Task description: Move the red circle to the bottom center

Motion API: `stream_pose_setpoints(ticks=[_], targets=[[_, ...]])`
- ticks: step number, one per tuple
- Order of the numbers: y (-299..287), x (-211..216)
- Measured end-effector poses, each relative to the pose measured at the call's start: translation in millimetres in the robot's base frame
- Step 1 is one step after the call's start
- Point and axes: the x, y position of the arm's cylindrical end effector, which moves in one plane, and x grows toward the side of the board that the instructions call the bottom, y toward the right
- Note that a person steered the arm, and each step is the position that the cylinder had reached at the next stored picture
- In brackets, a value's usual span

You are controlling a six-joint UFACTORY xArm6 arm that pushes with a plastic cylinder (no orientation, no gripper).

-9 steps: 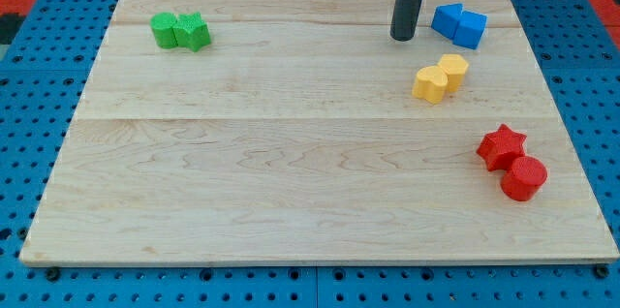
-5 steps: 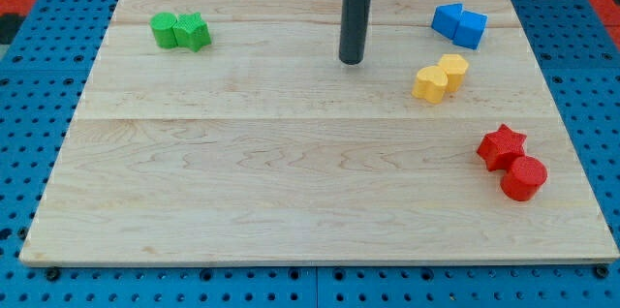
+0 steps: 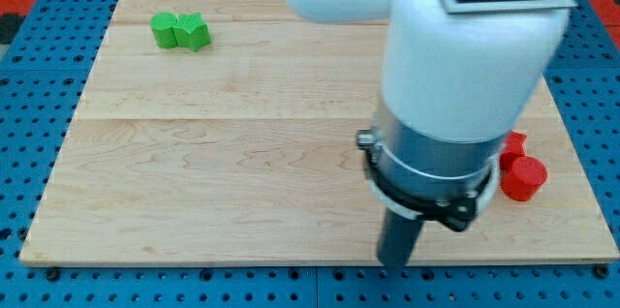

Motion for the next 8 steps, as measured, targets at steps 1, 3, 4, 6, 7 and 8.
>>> stream_pose_setpoints(ticks=[1,3,4,6,7,8], targets=[[20,-2],[167,-1],[173,-9],[182,-81],[180,-81],[150,-81]])
